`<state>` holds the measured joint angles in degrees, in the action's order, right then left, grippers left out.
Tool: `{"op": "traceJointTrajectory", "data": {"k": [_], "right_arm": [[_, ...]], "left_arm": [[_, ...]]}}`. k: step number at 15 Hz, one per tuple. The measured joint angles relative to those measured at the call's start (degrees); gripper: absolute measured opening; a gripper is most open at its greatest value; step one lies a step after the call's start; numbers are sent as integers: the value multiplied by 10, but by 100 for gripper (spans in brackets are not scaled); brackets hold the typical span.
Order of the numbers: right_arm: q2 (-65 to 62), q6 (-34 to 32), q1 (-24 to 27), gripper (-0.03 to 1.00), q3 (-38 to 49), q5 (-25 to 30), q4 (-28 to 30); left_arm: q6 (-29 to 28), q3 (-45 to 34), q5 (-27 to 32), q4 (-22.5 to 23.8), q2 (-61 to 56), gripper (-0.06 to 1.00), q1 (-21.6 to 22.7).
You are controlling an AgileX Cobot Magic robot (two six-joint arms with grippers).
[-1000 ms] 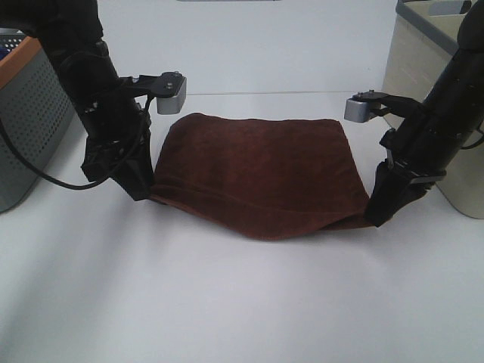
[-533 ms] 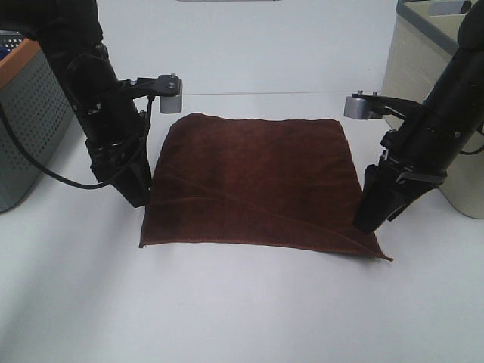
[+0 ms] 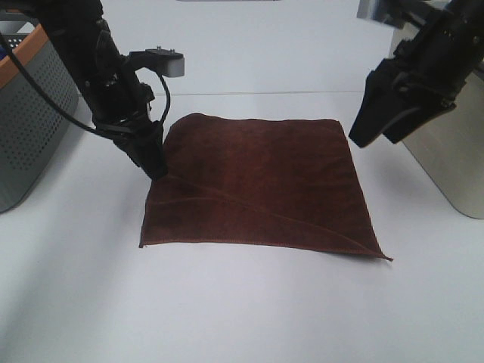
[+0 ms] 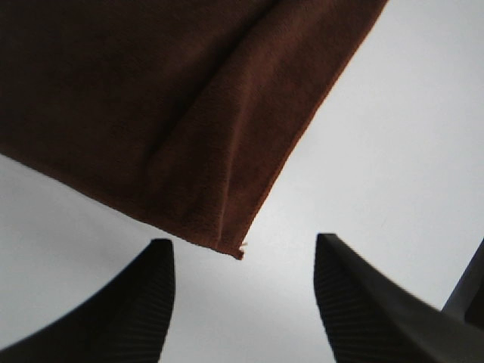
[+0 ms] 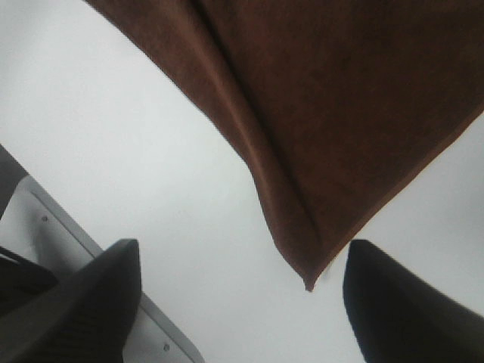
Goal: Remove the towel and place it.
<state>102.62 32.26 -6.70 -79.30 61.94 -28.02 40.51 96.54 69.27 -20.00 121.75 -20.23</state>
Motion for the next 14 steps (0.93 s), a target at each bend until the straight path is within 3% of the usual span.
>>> {"op": "traceJointTrajectory", "data": {"k": [1, 2, 4, 7, 9, 10, 12, 14], "right_arm": [[-8, -34, 0, 65, -40, 0, -1], [-10, -73, 0, 65, -63, 0, 1], [-12, -186, 0, 65, -110, 1, 38], [-29, -274, 0, 65, -163, 2, 117], [-72, -296, 0, 65, -176, 3, 159], [-93, -314, 0, 65, -176, 3, 185], [-137, -361, 0, 65, -175, 4, 268], [-158, -386, 6, 65, -168, 4, 309]], "left_arm": [[-65, 30, 2, 1, 0, 64, 0], [-85, 42, 2, 1, -2, 66, 0], [-109, 53, 2, 1, -24, 67, 0], [-130, 52, 3, 7, -81, 68, 0], [-159, 53, 3, 14, -137, 68, 0], [-191, 53, 4, 33, -163, 68, 0], [-275, 40, 5, 151, -232, 68, 1], [-331, -6, 5, 235, -288, 68, 7]]}}
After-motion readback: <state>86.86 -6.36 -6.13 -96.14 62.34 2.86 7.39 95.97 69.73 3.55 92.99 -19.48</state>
